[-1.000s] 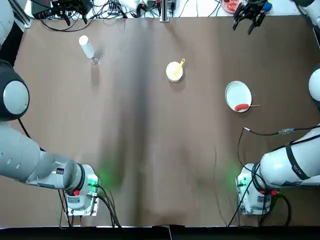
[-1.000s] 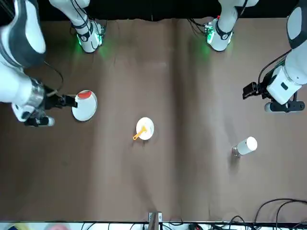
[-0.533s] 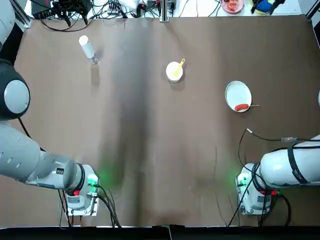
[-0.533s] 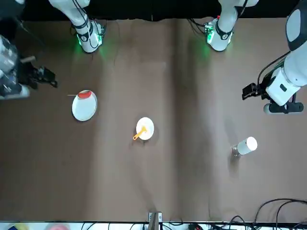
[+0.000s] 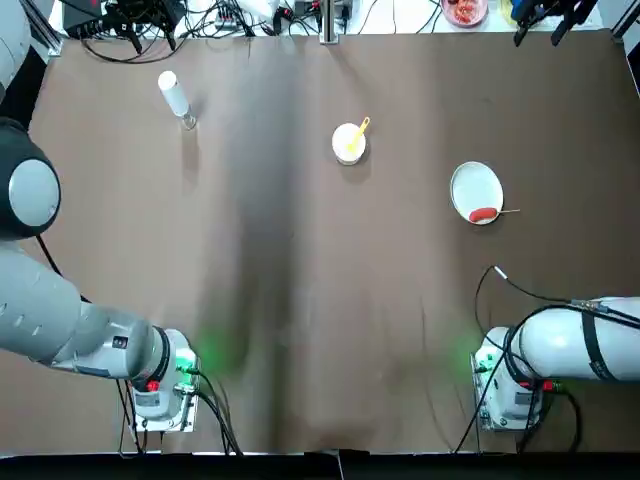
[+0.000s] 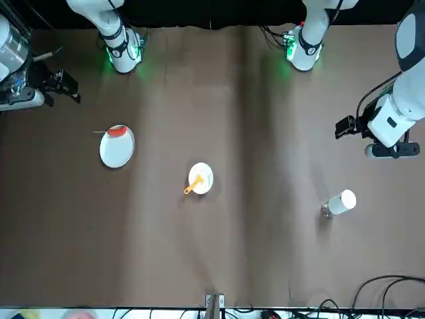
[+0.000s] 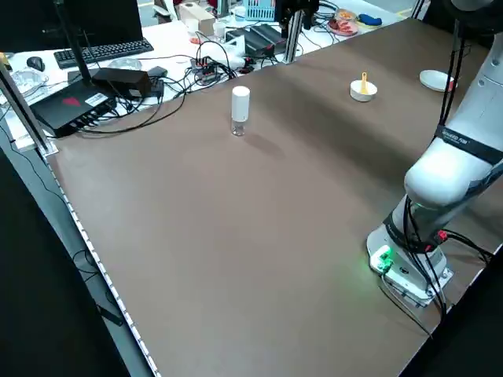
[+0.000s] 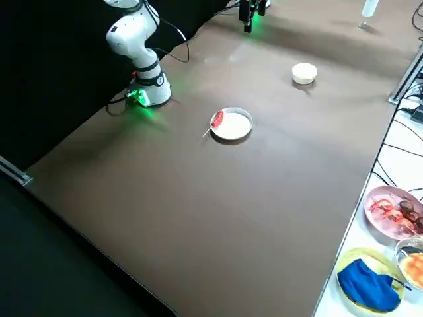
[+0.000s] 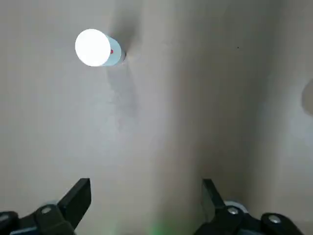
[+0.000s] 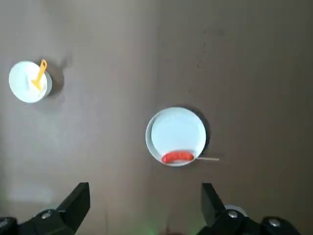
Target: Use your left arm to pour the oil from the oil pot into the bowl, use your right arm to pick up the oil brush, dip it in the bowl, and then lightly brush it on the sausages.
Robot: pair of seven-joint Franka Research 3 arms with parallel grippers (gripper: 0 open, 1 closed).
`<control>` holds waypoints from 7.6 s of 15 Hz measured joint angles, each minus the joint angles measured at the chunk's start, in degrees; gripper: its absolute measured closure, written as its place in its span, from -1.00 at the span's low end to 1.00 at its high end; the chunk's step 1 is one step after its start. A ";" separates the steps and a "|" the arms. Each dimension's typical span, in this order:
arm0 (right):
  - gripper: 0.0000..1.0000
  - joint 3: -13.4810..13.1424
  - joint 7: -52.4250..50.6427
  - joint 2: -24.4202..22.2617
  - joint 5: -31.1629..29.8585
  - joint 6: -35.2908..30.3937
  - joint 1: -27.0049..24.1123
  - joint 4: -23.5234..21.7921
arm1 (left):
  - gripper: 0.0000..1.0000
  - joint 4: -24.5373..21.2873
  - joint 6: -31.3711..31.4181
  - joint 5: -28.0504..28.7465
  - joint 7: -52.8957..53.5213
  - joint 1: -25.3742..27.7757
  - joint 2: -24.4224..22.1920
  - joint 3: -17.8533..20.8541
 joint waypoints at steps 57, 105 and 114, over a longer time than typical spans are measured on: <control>-1.00 -0.50 -1.59 9.40 -2.28 2.46 -0.48 8.96 | -0.99 0.02 0.00 0.05 0.00 0.00 0.14 0.00; -1.00 -0.43 -1.60 9.40 -2.27 2.63 -0.40 8.89 | -0.99 0.06 0.00 1.80 0.00 0.00 0.19 0.02; -1.00 -0.41 -1.60 9.40 -2.26 2.67 -0.38 8.89 | -0.99 0.12 0.00 1.81 0.00 0.00 0.19 0.02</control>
